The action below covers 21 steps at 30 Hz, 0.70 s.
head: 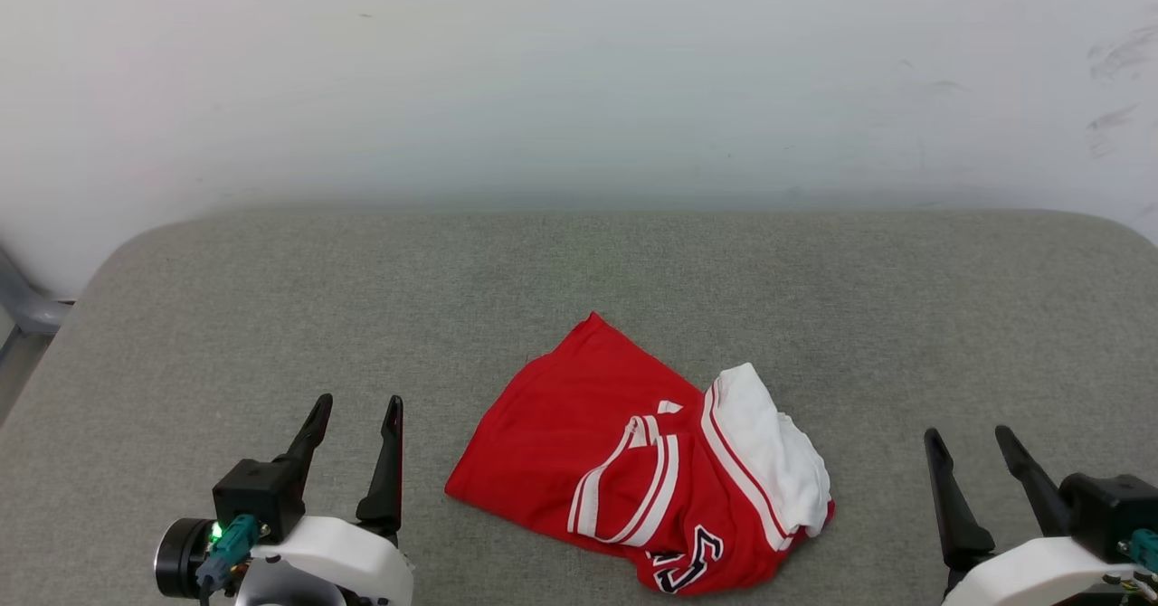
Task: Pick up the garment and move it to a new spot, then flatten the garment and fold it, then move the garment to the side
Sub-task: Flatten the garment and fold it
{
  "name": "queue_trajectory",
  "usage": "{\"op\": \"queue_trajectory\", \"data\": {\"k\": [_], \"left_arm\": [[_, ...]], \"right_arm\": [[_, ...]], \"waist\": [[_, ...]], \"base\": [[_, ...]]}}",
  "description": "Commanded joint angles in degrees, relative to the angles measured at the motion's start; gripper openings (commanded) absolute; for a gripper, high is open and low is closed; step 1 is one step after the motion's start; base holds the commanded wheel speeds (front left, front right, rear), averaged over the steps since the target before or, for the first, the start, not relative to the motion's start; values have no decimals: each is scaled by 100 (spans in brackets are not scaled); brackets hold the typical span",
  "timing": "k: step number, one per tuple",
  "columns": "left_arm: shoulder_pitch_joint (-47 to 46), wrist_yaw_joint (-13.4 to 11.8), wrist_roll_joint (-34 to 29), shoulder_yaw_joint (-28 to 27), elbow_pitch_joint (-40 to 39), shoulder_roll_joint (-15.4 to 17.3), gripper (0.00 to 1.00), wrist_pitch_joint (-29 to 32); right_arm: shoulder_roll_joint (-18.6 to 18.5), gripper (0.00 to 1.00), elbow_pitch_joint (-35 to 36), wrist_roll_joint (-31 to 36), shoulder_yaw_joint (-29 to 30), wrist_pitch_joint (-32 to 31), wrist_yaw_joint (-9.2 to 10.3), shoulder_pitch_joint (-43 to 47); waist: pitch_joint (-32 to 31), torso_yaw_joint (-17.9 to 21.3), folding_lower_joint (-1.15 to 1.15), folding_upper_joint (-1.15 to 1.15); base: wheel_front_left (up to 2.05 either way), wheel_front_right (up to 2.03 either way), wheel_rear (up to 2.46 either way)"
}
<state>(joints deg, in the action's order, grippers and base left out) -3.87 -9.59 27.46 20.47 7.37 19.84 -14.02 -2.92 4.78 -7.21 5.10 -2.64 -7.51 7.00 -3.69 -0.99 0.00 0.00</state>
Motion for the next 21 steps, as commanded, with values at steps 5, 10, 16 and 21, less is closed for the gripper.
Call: {"op": "queue_trajectory", "data": {"k": [5,10,16,21], "left_arm": [[-79,-6,-28,46,-78,27,100,11],[-185,11,-58,84,-170,-14,100,-3],[-389,47,-118,92,-310,-69,100,-40],[-660,142,-159,106,-337,-158,100,-78]], "right_arm": [[6,100,-360,-245,229,-482,4,7],[7,100,-849,-262,445,-1279,3,-336],[-400,100,-1349,-506,59,-2302,3,-1143],[-855,100,-1749,-648,-536,-3060,3,-1950]], "waist": [[78,-62,0,0],[273,-253,0,0],[732,-523,0,0],[1131,-744,0,0]], "base": [[0,0,0],[0,0,0],[0,0,0],[0,0,0]]}}
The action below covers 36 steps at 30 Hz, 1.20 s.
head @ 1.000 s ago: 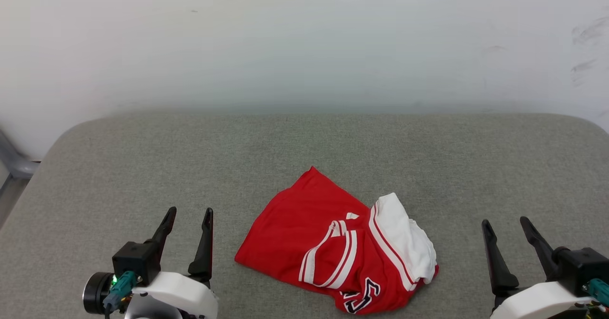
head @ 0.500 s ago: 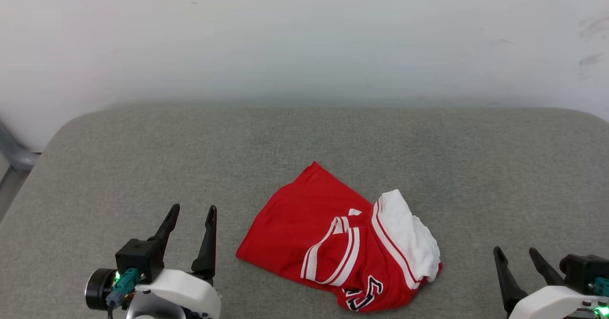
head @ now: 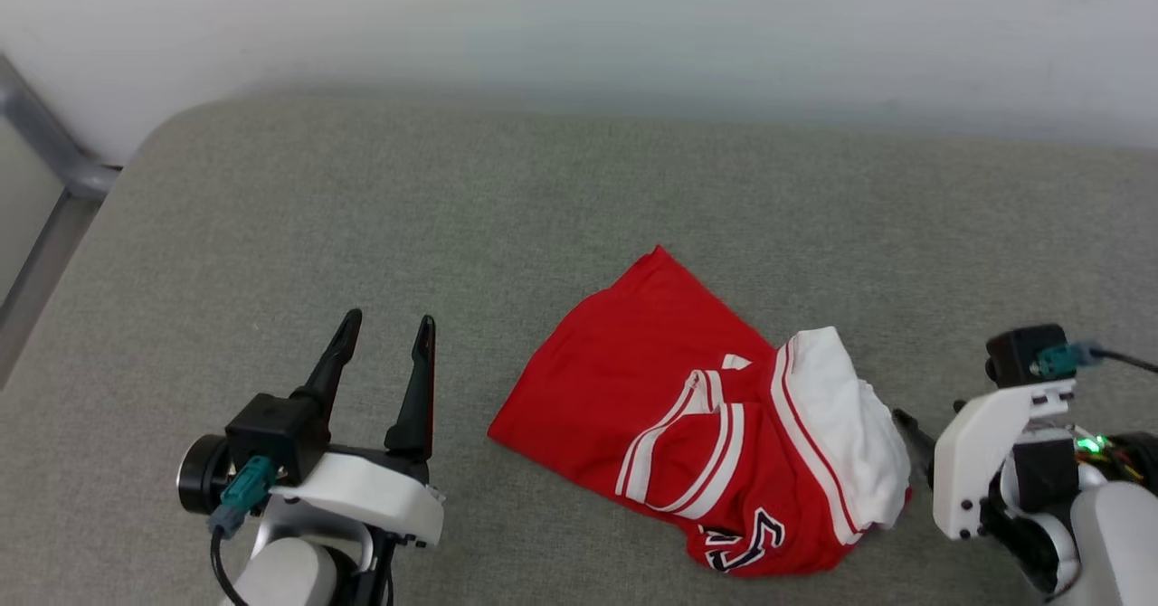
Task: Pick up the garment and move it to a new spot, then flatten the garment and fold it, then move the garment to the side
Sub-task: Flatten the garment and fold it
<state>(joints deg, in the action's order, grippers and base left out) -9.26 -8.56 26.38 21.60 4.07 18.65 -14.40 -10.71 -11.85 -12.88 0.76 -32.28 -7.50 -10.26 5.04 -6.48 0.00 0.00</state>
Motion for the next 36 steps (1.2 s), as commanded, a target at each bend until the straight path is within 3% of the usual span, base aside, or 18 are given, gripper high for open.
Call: {"op": "queue_trajectory", "data": {"k": [1,7,12,13,15,19,27,31,36], "left_arm": [[-166,53,-60,4,0,-58,100,-45],[-390,160,-102,-41,87,-166,100,-73],[-438,234,-123,-88,220,-248,100,-86],[-445,238,-137,-96,241,-260,100,-87],[-440,249,-158,-113,273,-286,100,-90],[-402,271,-195,-165,295,-320,100,-91],[-226,300,-258,-288,380,-339,100,-86],[-118,260,-288,-314,406,-362,100,-86],[26,226,-275,-347,425,-364,100,-82]], "right_arm": [[-136,100,-160,-108,-194,-185,2,-360],[-443,100,-789,-369,-887,-630,2,-1059],[-541,100,-1439,-810,-1473,-1278,-2,-1053],[-567,55,-1526,-853,-1571,-1395,-7,-1016],[-566,0,-1603,-1053,-1658,-1510,-7,-991],[-669,0,-1518,-1154,-1692,-1408,-5,-1142],[-939,0,-887,-957,-1188,-470,4,-1807],[-990,0,-570,-737,-580,-447,4,-1695],[-878,0,-218,-454,499,-597,4,-947]], "waist": [[325,-234,0,0],[652,-375,0,0],[729,-407,0,0],[725,-407,0,0],[711,-396,0,0],[666,-349,0,0],[374,-93,0,0],[204,53,0,0],[50,204,0,0]], "base": [[0,0,0],[0,0,0],[0,0,0],[0,0,0],[0,0,0],[0,0,0],[0,0,0],[0,0,0],[0,0,0]]}}
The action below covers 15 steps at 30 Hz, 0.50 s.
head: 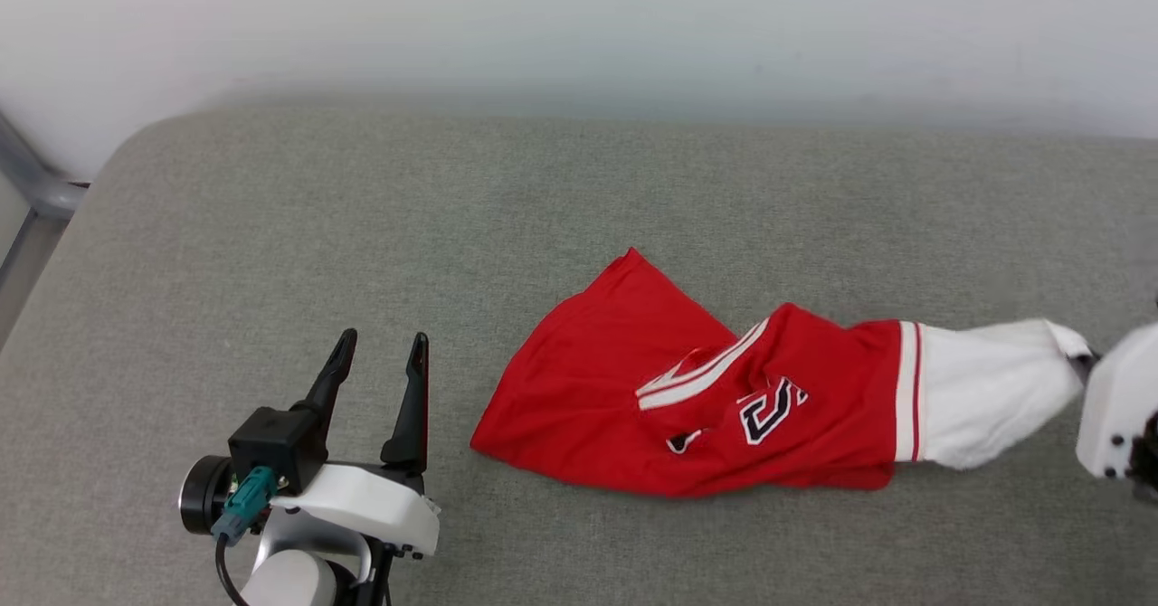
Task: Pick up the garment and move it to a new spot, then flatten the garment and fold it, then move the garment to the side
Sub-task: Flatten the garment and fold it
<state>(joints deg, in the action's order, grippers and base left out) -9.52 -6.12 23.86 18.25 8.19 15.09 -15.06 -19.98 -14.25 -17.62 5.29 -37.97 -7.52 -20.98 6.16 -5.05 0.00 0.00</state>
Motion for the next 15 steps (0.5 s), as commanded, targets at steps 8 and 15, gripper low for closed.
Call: {"op": "queue_trajectory", "data": {"k": [8,15], "left_arm": [[248,-33,71,-44,101,65,100,12],[366,-81,120,-38,136,115,100,78]], "right_arm": [[820,0,206,335,1486,-168,6,1845],[1523,33,19,492,1891,172,6,2673]], "waist": [[-223,193,0,0],[-344,209,0,0]], "base": [[0,0,0],[0,0,0]]}}
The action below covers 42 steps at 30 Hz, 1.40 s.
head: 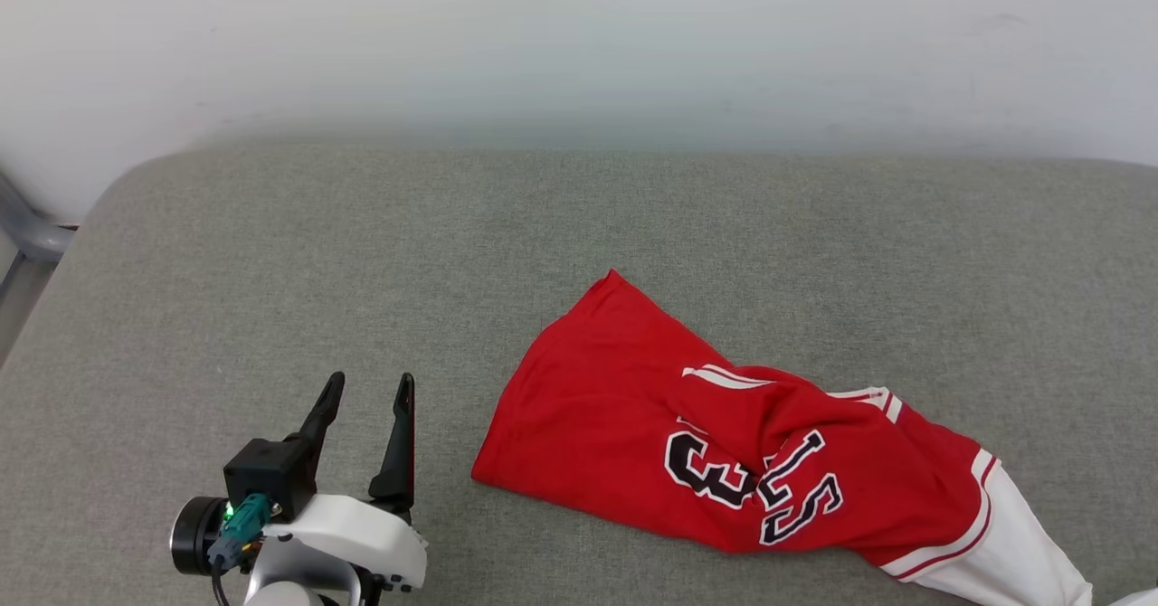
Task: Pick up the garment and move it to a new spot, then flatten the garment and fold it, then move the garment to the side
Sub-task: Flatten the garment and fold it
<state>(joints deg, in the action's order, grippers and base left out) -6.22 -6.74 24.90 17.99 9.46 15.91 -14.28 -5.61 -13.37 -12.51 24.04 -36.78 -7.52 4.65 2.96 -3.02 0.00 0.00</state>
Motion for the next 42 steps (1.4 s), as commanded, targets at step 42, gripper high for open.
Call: {"op": "queue_trajectory", "data": {"k": [42], "left_arm": [[-357,331,543,391,331,278,100,1560]], "right_arm": [[275,100,2240,431,-2041,3289,5,501]], "waist": [[-551,636,0,0]], "base": [[0,0,0]]}}
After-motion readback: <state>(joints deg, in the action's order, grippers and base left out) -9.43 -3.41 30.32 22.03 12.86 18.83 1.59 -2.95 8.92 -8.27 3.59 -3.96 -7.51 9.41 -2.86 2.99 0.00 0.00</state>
